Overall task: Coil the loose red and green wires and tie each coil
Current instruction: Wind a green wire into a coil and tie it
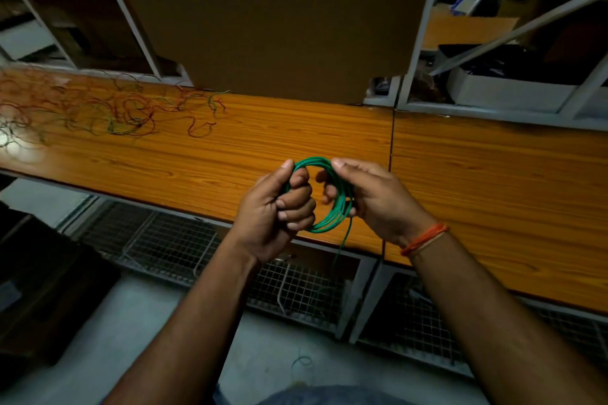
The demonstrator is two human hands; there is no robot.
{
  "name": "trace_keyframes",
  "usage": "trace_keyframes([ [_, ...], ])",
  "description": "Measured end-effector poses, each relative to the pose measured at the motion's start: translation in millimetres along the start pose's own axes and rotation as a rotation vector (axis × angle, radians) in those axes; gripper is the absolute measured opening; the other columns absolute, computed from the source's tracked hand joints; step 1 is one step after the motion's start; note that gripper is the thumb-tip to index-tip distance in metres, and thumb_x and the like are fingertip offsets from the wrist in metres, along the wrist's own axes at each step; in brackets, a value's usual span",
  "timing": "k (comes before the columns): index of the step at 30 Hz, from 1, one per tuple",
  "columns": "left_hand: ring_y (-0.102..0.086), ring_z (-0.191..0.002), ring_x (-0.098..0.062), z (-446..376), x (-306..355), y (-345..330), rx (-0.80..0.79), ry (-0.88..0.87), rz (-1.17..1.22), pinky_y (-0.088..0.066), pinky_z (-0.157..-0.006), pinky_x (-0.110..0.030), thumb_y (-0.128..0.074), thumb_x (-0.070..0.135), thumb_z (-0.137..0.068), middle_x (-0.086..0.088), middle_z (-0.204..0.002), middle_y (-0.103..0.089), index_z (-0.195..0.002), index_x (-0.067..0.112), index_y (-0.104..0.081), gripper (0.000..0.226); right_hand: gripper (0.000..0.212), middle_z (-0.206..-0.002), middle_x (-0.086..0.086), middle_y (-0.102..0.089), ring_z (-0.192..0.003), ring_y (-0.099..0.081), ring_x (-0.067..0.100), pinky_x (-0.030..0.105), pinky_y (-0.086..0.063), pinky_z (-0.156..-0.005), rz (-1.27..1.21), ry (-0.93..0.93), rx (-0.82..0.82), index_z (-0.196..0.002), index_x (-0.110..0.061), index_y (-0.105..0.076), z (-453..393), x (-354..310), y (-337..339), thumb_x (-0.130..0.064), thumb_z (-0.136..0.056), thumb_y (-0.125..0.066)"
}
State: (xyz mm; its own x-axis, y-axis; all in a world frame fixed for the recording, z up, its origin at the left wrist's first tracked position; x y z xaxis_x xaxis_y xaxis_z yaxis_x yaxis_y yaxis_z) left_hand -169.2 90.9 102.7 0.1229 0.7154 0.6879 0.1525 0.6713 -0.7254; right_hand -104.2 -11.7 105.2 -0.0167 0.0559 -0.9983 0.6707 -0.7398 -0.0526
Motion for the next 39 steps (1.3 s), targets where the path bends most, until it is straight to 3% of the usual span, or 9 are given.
trace_keyframes([
  [6, -0.02, -0.044, -0.004, -7.2, -11.1, -4.4, -0.066, 0.069, 0.159, -0.024, -0.048, -0.02, -0.036, 0.034, -0.105, 0.011, -0.052, -0.024, -0.082, 0.018, -0.055, 0.034, 0.036, -0.059, -0.007, -0.038, -0.056, -0.034, 0.01, 0.019, -0.033, -0.053, -0.134, 0.078, 0.122, -0.079, -0.012, -0.048, 0.3, 5.0, -3.8, -0.025, -0.11, -0.036],
  [12, -0.018, -0.045, -0.004, -8.1, -6.0, 8.9, -0.046, 0.054, 0.265, -0.022, -0.047, -0.019, -0.038, 0.032, -0.105, 0.01, -0.054, -0.024, -0.084, 0.018, -0.053, 0.03, 0.047, -0.07, 0.0, -0.055, -0.059, -0.046, 0.014, 0.029, -0.04, -0.054, 0.099, 0.084, 0.184, -0.097, -0.007, -0.061, 17.1, 23.6, 6.4, -0.047, -0.107, -0.038],
  [14, -0.018, -0.046, -0.003, -8.2, 5.0, 20.7, -0.004, 0.009, 0.298, -0.023, -0.046, -0.017, -0.034, 0.032, -0.107, 0.01, -0.055, -0.024, -0.084, 0.019, -0.052, 0.032, 0.031, -0.067, -0.003, -0.055, -0.057, -0.046, 0.013, 0.025, -0.038, -0.051, 0.101, 0.039, 0.189, -0.098, -0.009, -0.062, 23.3, 41.6, 15.9, -0.036, -0.106, -0.049],
  [16, -0.018, -0.045, -0.003, -6.5, 18.4, 35.3, 0.063, -0.043, 0.307, -0.022, -0.045, -0.017, -0.032, 0.033, -0.108, 0.01, -0.054, -0.025, -0.082, 0.02, -0.053, 0.035, 0.003, -0.06, -0.009, -0.052, -0.054, -0.043, 0.007, 0.02, -0.035, -0.05, 0.144, 0.014, 0.228, -0.098, -0.011, -0.061, 30.6, 58.7, 29.2, -0.009, -0.101, -0.06],
  [18, -0.017, -0.045, -0.003, -3.8, 30.7, 47.4, 0.132, -0.091, 0.311, -0.022, -0.044, -0.017, -0.031, 0.032, -0.109, 0.009, -0.051, -0.03, -0.081, 0.021, -0.053, 0.038, 0.015, -0.06, -0.01, -0.051, -0.053, -0.043, 0.003, 0.017, -0.036, -0.052, 0.203, 0.008, 0.299, -0.1, -0.009, -0.062, 39.9, 74.3, 45.4, 0.004, -0.093, -0.065],
  [25, -0.029, -0.041, -0.004, 5.5, 58.8, 77.4, 0.301, -0.235, 0.329, -0.022, -0.042, -0.016, -0.034, 0.028, -0.109, 0.009, -0.051, -0.033, -0.076, 0.019, -0.055, 0.04, 0.011, -0.08, -0.008, -0.07, -0.081, -0.067, 0.009, 0.029, -0.054, -0.07, 0.5, 0.166, 0.561, -0.085, -0.026, -0.075, 84.7, 74.0, 73.7, -0.016, -0.088, -0.077],
  [29, -0.029, -0.04, -0.002, 0.9, 51.3, 71.2, 0.434, -0.25, 0.168, -0.025, -0.042, -0.015, -0.035, 0.032, -0.109, 0.01, -0.051, -0.032, -0.081, 0.022, -0.048, 0.033, 0.009, -0.083, -0.008, -0.065, -0.081, -0.064, 0.009, 0.035, -0.051, -0.066, 0.705, 0.371, 0.325, -0.088, -0.019, -0.077, 81.3, 31.3, 38.8, -0.024, -0.094, -0.072],
  [33, -0.039, -0.046, -0.008, -6.1, 37.1, 60.0, 0.525, -0.278, -0.154, -0.038, -0.046, -0.019, -0.032, 0.03, -0.111, 0.006, -0.054, -0.042, -0.085, 0.017, -0.046, 0.032, 0.011, -0.086, -0.003, -0.065, -0.081, -0.063, 0.01, 0.029, -0.049, -0.066, 0.758, 0.555, 0.132, -0.092, -0.012, -0.077, 71.3, -16.9, -4.8, -0.022, -0.095, -0.072],
  [39, -0.053, -0.047, -0.011, -4.1, 19.8, 24.2, 0.377, -0.242, -0.687, -0.044, -0.049, -0.021, -0.031, 0.024, -0.112, 0.002, -0.055, -0.057, -0.089, 0.003, -0.05, 0.037, 0.011, -0.087, 0.002, -0.064, -0.08, -0.062, 0.014, 0.031, -0.05, -0.065, 0.804, 0.644, 0.103, -0.099, -0.009, -0.078, 46.3, -64.3, -25.9, -0.018, -0.093, -0.075],
])
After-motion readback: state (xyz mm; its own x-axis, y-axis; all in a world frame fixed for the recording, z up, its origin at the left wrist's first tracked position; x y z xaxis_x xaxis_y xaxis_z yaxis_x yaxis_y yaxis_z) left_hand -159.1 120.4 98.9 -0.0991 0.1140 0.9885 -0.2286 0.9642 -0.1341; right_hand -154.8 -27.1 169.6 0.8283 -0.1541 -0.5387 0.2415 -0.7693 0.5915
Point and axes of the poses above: each hand's wrist, its own z-axis away from the middle knuckle, its own y-axis out of the back of the hand, x = y × z, the point moved 7 cm from there along -z, towards the middle knuckle
